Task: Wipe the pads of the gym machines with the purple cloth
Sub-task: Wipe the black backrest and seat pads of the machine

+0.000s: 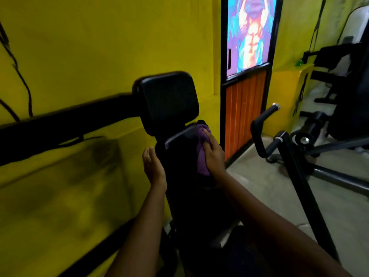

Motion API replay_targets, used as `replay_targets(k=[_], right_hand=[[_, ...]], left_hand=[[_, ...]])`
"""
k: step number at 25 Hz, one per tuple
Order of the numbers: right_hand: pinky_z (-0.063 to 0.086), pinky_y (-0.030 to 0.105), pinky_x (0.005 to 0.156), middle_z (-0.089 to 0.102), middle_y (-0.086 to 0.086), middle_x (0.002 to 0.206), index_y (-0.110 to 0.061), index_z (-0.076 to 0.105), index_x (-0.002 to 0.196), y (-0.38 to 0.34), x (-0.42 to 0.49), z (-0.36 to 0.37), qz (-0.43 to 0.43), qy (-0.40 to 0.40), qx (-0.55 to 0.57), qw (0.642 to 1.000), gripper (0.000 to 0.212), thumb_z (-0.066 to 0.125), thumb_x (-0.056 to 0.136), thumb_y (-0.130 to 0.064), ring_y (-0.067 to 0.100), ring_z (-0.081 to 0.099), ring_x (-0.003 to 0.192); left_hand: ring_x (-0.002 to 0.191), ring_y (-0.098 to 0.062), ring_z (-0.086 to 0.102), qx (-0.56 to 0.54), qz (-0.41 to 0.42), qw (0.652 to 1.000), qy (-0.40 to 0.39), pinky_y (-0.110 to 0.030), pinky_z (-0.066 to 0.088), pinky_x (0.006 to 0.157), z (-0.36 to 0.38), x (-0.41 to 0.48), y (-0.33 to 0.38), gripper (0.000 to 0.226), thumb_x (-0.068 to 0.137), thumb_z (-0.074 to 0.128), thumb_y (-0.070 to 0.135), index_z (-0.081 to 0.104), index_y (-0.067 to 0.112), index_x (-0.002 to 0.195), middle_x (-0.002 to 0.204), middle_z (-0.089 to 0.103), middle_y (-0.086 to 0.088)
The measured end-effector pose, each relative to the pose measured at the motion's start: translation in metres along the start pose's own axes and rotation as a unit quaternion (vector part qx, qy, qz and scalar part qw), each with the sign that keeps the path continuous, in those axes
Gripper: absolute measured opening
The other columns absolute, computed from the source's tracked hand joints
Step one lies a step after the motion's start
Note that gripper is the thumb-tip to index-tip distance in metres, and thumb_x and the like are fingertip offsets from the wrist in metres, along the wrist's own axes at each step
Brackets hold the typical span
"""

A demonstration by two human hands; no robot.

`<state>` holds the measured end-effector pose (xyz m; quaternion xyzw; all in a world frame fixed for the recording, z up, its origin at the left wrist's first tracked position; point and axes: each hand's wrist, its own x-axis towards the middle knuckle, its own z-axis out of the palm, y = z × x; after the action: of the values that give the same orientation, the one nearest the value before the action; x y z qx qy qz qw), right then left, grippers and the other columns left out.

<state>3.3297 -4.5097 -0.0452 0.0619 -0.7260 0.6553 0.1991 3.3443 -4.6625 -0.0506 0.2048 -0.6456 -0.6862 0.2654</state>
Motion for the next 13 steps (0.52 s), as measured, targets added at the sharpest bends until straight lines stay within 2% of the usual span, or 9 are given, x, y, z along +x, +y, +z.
replay_targets(k=[3, 4, 7, 9, 11, 13], right_hand=[[0.030, 0.005, 0.093, 0.049, 0.008, 0.137, -0.012, 0.045, 0.136, 0.029, -0.050, -0.046, 0.036, -0.005, 0.010, 0.999, 0.040, 0.041, 0.097, -0.004, 0.014, 0.044, 0.124], [0.031, 0.006, 0.093, 0.049, 0.008, 0.137, -0.014, 0.046, 0.136, 0.040, -0.068, -0.063, 0.057, -0.007, 0.012, 0.998, 0.041, 0.041, 0.097, -0.004, 0.013, 0.044, 0.124], [0.033, 0.024, 0.106, 0.048, 0.005, 0.139, -0.021, 0.046, 0.135, 0.073, -0.114, -0.113, 0.110, -0.026, 0.002, 0.994, 0.043, 0.039, 0.097, -0.005, 0.018, 0.044, 0.127], [0.033, 0.030, 0.108, 0.049, 0.006, 0.138, -0.022, 0.046, 0.135, 0.095, -0.135, -0.144, 0.134, -0.046, -0.033, 0.989, 0.043, 0.039, 0.097, -0.005, 0.020, 0.045, 0.126], [0.034, 0.029, 0.106, 0.051, 0.008, 0.137, -0.019, 0.047, 0.135, 0.121, -0.154, -0.175, 0.153, -0.076, -0.068, 0.983, 0.043, 0.039, 0.096, -0.003, 0.023, 0.047, 0.125], [0.035, 0.020, 0.102, 0.053, 0.004, 0.133, -0.014, 0.049, 0.134, 0.144, -0.167, -0.205, 0.139, -0.113, -0.102, 0.978, 0.043, 0.040, 0.094, 0.000, 0.022, 0.049, 0.124]], left_hand=[[0.124, -0.021, 0.047, -0.010, -0.058, 0.997, -0.040, -0.027, 0.035, 0.088, 0.005, -0.050, -0.038, 0.046, 0.100, 0.033, 0.041, 0.045, 0.015, 0.137, 0.140, 0.048, -0.007], [0.121, -0.019, 0.048, -0.009, -0.075, 0.996, -0.048, -0.028, 0.035, 0.088, 0.008, -0.070, -0.053, 0.046, 0.100, 0.032, 0.042, 0.045, 0.017, 0.137, 0.139, 0.049, -0.007], [0.125, -0.022, 0.046, 0.010, -0.114, 0.992, -0.051, -0.031, 0.035, 0.092, 0.015, -0.136, -0.097, 0.048, 0.100, 0.031, 0.041, 0.044, 0.014, 0.139, 0.139, 0.047, -0.007], [0.130, -0.026, 0.043, 0.033, -0.142, 0.987, -0.060, -0.036, 0.036, 0.101, 0.018, -0.175, -0.127, 0.048, 0.101, 0.032, 0.038, 0.043, 0.012, 0.139, 0.140, 0.046, -0.009], [0.132, -0.029, 0.041, 0.046, -0.188, 0.979, -0.060, -0.041, 0.033, 0.109, 0.019, -0.213, -0.159, 0.045, 0.100, 0.034, 0.035, 0.044, 0.011, 0.137, 0.141, 0.046, -0.011], [0.133, -0.030, 0.040, 0.041, -0.235, 0.970, -0.058, -0.039, 0.032, 0.109, 0.019, -0.249, -0.187, 0.044, 0.101, 0.034, 0.029, 0.041, 0.008, 0.139, 0.142, 0.044, -0.012]])
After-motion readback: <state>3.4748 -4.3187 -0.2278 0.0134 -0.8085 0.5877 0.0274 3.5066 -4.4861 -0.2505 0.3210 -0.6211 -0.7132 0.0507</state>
